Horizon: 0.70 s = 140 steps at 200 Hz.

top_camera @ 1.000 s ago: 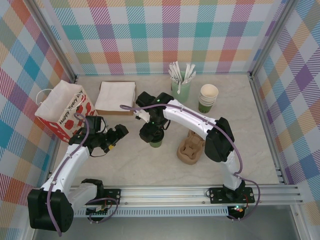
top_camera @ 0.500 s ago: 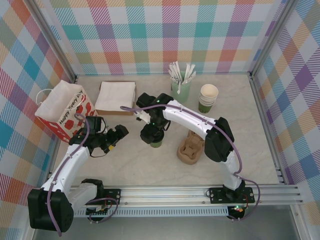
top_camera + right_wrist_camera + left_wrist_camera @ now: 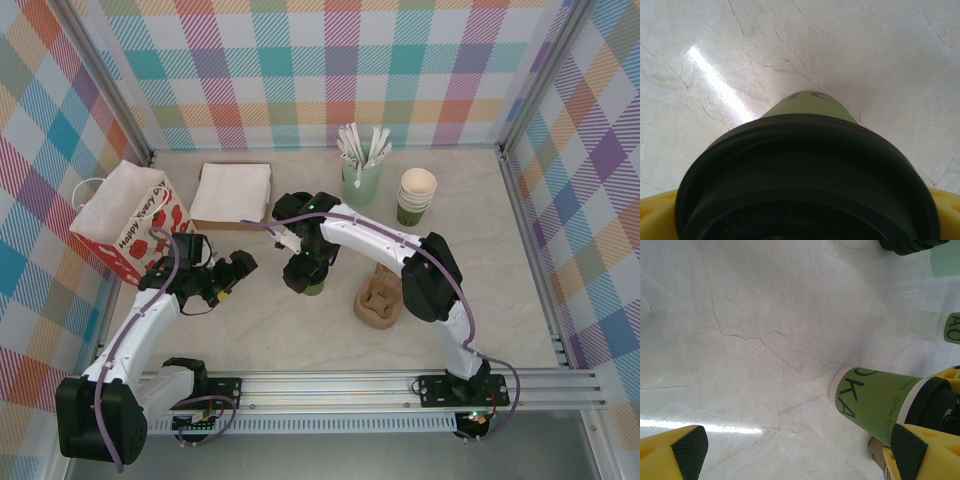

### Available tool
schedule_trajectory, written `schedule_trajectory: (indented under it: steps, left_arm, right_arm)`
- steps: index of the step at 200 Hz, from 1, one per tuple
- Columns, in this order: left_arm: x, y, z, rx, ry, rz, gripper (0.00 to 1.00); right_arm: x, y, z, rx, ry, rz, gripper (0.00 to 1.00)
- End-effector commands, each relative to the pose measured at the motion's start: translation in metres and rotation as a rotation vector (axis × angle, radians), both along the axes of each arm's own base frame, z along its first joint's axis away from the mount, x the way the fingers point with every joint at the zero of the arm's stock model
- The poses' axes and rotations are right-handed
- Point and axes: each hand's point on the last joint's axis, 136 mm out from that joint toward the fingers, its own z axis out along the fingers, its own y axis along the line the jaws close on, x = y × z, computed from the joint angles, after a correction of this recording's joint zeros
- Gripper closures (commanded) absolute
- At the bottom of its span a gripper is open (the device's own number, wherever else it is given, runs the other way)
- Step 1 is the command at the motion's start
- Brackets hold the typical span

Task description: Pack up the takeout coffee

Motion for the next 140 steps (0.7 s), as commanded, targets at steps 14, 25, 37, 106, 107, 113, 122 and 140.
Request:
schedule_trajectory:
  steps: [14, 25, 37, 106, 107, 113, 122, 140]
  left_arm:
    - [0.002, 0.003, 0.001, -0.012, -0.009, 0.016, 0.04]
    - [0.002, 0.003, 0.002, -0.011, -0.013, 0.016, 0.04]
    - [0.003, 0.003, 0.002, -0.009, -0.014, 0.017, 0.04]
    - [0.006, 0.004, 0.009, 0.005, -0.029, 0.008, 0.04]
    - [0.006, 0.004, 0.010, 0.004, -0.030, 0.008, 0.04]
    - [0.007, 0.004, 0.011, 0.001, -0.034, 0.005, 0.04]
    - [0.008, 0.003, 0.013, -0.002, -0.042, 0.002, 0.04]
    - [0.012, 0.001, 0.017, -0.010, -0.058, -0.003, 0.05]
  right_arm:
    - [-0.008, -0.007, -0.009, -0.022, 0.053, -0.011, 0.06]
    - [-0.008, -0.008, -0.006, -0.014, 0.051, -0.041, 0.10]
    - [-0.010, -0.009, -0.001, -0.005, 0.047, -0.049, 0.12]
    - [-0.018, -0.027, 0.049, 0.070, 0.016, -0.130, 0.16]
    - [-0.018, -0.028, 0.051, 0.073, 0.015, -0.134, 0.16]
    - [-0.018, -0.033, 0.056, 0.078, 0.016, -0.155, 0.16]
    - [-0.020, -0.042, 0.066, 0.084, 0.014, -0.187, 0.16]
    - [-0.022, -0.064, 0.084, 0.094, 0.012, -0.261, 0.15]
